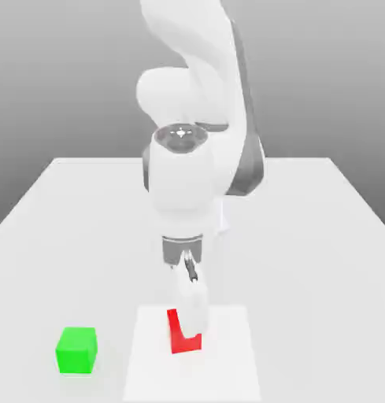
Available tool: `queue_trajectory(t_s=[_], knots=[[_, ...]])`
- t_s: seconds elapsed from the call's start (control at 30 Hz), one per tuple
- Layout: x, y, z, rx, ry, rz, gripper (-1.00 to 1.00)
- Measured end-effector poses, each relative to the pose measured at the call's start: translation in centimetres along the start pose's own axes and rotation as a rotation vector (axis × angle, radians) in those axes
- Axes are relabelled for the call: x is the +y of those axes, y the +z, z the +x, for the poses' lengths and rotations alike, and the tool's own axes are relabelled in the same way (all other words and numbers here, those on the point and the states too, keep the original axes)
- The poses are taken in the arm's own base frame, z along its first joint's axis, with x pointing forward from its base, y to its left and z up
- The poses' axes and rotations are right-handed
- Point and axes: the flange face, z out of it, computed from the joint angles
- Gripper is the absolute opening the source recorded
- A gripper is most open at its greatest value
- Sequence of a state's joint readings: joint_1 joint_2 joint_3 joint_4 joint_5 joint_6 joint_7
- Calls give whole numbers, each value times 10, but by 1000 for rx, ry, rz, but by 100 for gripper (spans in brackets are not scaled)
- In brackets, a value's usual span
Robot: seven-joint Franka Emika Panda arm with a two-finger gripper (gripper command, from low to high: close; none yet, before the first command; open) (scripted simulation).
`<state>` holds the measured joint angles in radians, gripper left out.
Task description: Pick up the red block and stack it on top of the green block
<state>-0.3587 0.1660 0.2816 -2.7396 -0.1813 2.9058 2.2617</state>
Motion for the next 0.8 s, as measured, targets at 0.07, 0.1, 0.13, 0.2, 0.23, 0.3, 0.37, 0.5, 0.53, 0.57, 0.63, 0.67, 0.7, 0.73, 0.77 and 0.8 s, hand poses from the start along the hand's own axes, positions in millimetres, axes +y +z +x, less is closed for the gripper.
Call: queue_trajectory(t_s=[0.07, 0.1, 0.13, 0.2, 0.23, 0.3, 0.37, 0.5, 0.53, 0.57, 0.63, 0.67, 0.7, 0.73, 0.77, 0.8], knots=[[1, 13, 1, 2, -1, -2, 0], [2, 20, 2, 3, -2, -4, 0], [4, 26, 3, 6, -3, -5, -100], [4, 26, 3, 5, -3, -5, -100], [4, 26, 3, 5, -4, -5, -100], [3, 26, 2, 4, -3, -3, -100], [4, 27, 3, 5, -4, -4, -100], [0, 5, 0, -1, 0, 1, -100], [0, -1, 0, -1, 0, 2, -100], [0, -7, 0, -1, 0, 2, -100], [0, -18, 0, 0, -1, 2, -100], [1, -23, 0, 1, -2, 1, -100], [2, -27, 0, 2, -4, -1, -100], [3, -32, 1, 4, -5, -2, -100], [-1, -36, 5, 6, 7, -4, -100], [-12, -40, 13, 5, 37, -4, -100]])
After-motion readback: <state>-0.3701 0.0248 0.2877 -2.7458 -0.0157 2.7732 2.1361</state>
